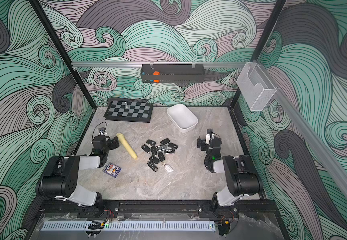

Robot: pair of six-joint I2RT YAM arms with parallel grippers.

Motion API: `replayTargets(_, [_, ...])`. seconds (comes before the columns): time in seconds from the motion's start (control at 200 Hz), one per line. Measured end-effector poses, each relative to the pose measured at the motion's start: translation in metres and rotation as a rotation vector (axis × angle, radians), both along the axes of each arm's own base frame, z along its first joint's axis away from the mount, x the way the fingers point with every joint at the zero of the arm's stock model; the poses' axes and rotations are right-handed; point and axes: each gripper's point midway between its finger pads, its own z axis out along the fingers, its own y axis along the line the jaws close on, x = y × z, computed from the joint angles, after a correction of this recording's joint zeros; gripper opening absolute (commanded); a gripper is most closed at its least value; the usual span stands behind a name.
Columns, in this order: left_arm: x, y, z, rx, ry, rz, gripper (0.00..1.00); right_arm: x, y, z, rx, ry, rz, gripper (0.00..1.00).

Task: Place the car key into the storage box
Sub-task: Move the storage box to the center of the board.

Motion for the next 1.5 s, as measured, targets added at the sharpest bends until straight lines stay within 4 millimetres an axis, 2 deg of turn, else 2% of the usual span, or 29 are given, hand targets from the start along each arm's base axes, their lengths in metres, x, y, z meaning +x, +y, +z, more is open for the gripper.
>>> replayTargets(1.016, [0.0,0.0,0.001,0.001,-0.002,0.0,0.99,-0.002,0.001,0.0,0.013,0.019,0.009,0.99])
replayTargets(1.086, [-0.001,0.0,0.002,0.005,0.006,-0.001,0.99,-0.004,0.0,0.011,0.013,0.001,0.004,0.99])
replayTargets(1.166, [0.001,0.002,0.009,-0.005,0.062,0.017,0.99,-0.006,-0.002,0.037,0.016,-0.056,-0.006,0.99])
replayTargets(1.231, [0.011,0.006,0.03,-0.028,0.08,0.058,0.99,-0.01,-0.004,0.06,0.033,-0.106,-0.022,0.99])
replayTargets(1.291, [0.019,0.009,0.06,-0.062,0.059,0.097,0.99,-0.016,-0.006,0.08,0.067,-0.135,-0.044,0.99])
replayTargets(1.366, [0.02,0.009,0.09,-0.118,0.036,0.133,0.99,-0.016,-0.008,0.108,0.132,-0.134,-0.062,0.99])
replayTargets(1.441, [0.014,0.006,0.101,-0.183,0.049,0.154,0.99,-0.009,-0.006,0.143,0.181,-0.116,-0.05,0.99])
replayTargets(1.501, [0.006,0.001,0.095,-0.246,0.086,0.17,0.99,-0.004,-0.001,0.167,0.209,-0.1,-0.023,0.99])
